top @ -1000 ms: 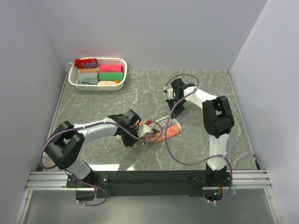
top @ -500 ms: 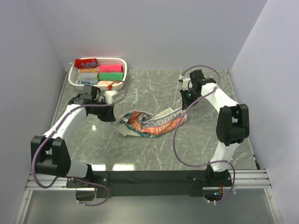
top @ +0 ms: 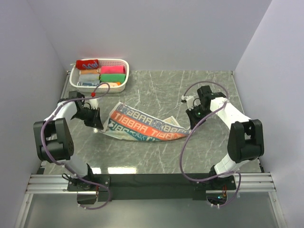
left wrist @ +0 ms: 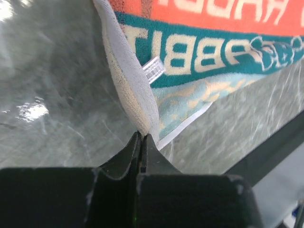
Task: Roll the towels
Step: Flatten the towel, then fold the towel
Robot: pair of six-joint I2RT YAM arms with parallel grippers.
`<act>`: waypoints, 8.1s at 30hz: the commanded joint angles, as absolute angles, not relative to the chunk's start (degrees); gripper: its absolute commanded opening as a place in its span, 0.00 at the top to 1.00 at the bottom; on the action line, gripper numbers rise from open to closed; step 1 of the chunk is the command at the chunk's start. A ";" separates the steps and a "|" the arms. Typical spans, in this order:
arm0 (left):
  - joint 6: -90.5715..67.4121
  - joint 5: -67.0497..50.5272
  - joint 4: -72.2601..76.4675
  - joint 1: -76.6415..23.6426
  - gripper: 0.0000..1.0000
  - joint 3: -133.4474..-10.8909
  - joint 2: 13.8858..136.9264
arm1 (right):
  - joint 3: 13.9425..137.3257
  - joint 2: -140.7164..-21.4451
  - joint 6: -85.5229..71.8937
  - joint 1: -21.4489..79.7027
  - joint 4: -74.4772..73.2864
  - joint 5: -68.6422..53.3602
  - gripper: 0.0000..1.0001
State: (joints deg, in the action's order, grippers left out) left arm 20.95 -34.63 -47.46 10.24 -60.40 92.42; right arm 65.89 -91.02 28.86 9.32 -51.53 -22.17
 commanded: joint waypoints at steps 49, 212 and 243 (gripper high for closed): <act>14.23 -14.94 -27.95 -8.35 0.55 -91.14 122.96 | 71.19 -97.91 21.36 10.99 -50.36 -22.94 1.00; 14.33 -24.43 -39.29 11.07 0.49 -86.22 103.97 | 98.08 -115.57 4.92 12.22 -44.47 -10.30 0.63; 14.42 -24.43 -39.29 10.81 0.50 -88.50 114.61 | 102.39 -126.91 6.33 13.89 -45.35 -10.90 1.00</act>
State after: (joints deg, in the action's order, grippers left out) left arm 13.98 -22.61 -38.98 10.96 -85.89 113.67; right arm 100.97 -127.35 5.78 13.63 -44.73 -10.61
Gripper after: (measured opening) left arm 0.509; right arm 0.013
